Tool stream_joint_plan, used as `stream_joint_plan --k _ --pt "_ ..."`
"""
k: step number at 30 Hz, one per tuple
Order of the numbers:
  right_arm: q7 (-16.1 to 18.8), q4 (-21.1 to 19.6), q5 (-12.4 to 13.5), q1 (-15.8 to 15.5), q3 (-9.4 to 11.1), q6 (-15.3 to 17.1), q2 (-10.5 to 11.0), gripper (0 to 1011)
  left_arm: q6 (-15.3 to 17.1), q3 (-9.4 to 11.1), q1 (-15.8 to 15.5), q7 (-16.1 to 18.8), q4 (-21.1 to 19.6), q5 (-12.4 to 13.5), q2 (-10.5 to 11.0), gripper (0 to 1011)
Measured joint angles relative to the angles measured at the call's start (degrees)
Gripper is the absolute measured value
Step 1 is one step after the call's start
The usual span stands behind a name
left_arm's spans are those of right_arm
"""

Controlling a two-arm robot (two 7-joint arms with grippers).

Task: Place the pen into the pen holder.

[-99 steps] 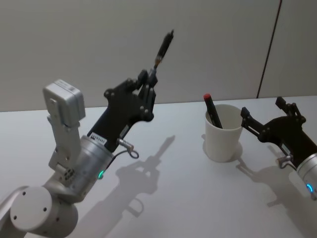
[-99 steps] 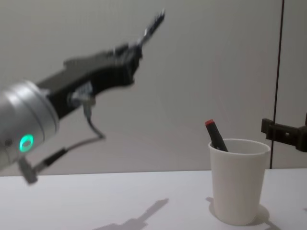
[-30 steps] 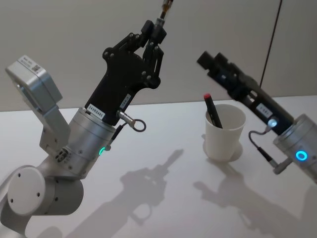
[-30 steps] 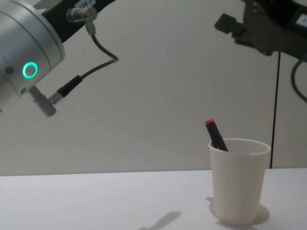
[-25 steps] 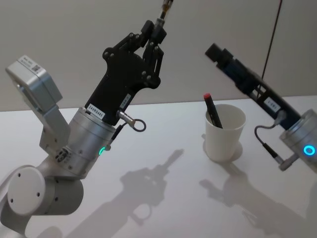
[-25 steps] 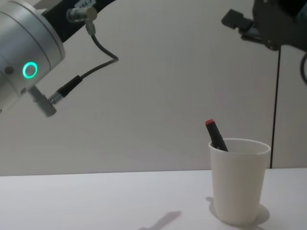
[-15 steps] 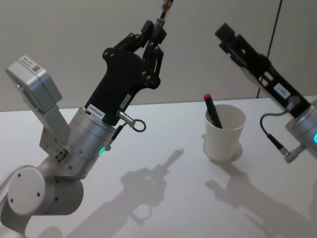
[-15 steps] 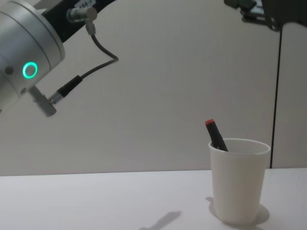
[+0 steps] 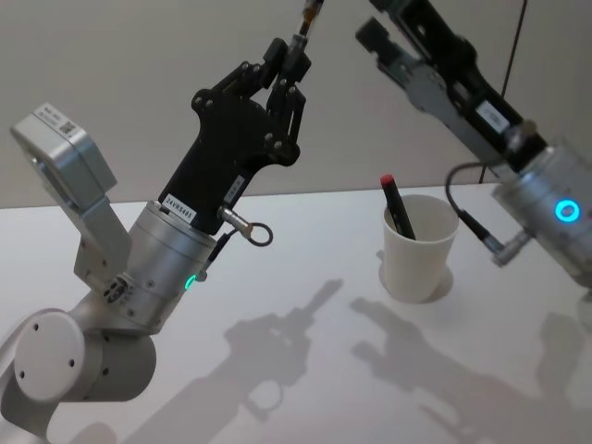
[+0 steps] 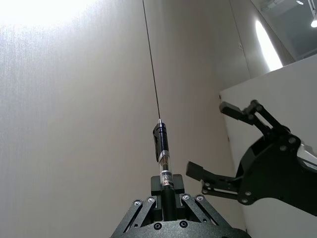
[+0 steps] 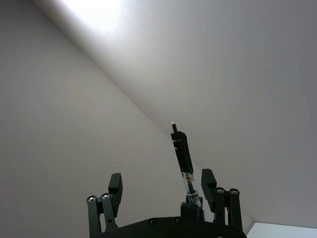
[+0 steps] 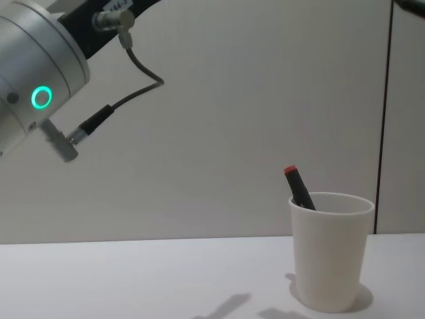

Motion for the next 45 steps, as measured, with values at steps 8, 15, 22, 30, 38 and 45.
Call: stream_joint_plan --k 8,15,22,30,38,45 --pt "-2.15 0.83 0.58 2.53 -1.36 0.22 -1.95 1002 0.0 0.0 0.0 0.0 0.0 0.0 0.0 139" --pt "-4.33 1.02 -0.22 4.43 -1.87 -0.58 -2.42 1002 0.0 0.0 0.0 0.0 0.0 0.0 0.0 139" --pt "-5.98 0.58 -1.9 5.71 -2.04 -0.9 -1.87 1001 0.0 0.0 0.0 0.0 0.0 0.0 0.0 139" --pt "-7.4 0.12 -4.1 6.85 -2.44 -0.84 -1.29 1002 0.0 0.0 0.0 0.0 0.0 0.0 0.0 139" --pt "-8.64 0.1 -6.16 7.67 -3.13 -0.63 -0.87 1002 0.0 0.0 0.0 0.0 0.0 0.0 0.0 139" --pt "-9.88 0.61 -7.77 8.17 -3.66 -0.76 -0.32 1001 0.0 0.0 0.0 0.0 0.0 0.0 0.0 139"
